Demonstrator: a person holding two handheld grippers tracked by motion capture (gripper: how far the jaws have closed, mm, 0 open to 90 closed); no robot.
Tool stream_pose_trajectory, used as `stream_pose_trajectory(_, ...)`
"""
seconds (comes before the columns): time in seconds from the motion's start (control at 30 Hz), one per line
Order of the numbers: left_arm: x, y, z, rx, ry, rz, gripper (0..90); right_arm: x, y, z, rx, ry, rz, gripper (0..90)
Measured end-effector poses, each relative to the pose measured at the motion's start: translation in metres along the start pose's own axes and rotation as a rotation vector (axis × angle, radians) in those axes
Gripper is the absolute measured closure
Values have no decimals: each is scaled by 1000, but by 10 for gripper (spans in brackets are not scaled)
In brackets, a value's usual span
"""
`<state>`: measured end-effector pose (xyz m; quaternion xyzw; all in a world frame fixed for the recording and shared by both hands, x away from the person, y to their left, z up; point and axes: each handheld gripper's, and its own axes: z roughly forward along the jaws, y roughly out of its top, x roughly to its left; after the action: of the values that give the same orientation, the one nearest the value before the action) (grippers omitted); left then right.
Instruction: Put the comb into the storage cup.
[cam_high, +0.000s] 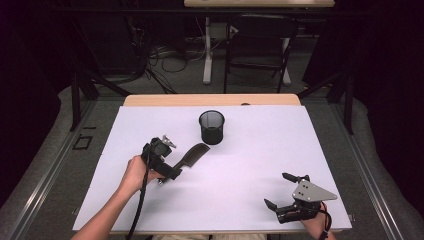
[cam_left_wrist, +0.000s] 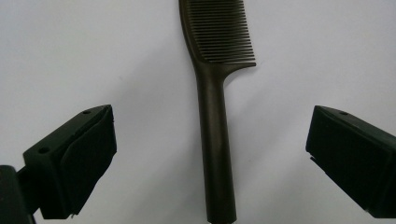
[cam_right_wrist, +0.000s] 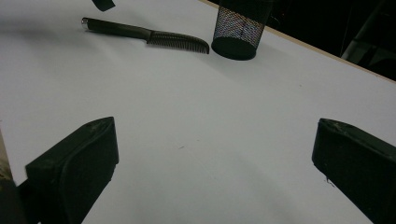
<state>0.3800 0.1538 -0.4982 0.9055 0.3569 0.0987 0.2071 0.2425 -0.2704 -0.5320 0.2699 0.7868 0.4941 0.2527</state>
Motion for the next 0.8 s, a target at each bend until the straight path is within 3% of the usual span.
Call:
stream_pose_trajectory(0.17, 1, 5, 4, 43, -2, 6, 17, -1, 0, 0, -1, 0, -2, 1)
stream_pose_trajectory(0.3, 1, 10, 8, 72, -3, 17, 68, 0, 0, 1, 3, 0, 0, 1)
stream_pose_trajectory(0.8, -6, 30, 28, 197, 20, 64, 402, -1, -1, 0, 5, -1, -2, 1)
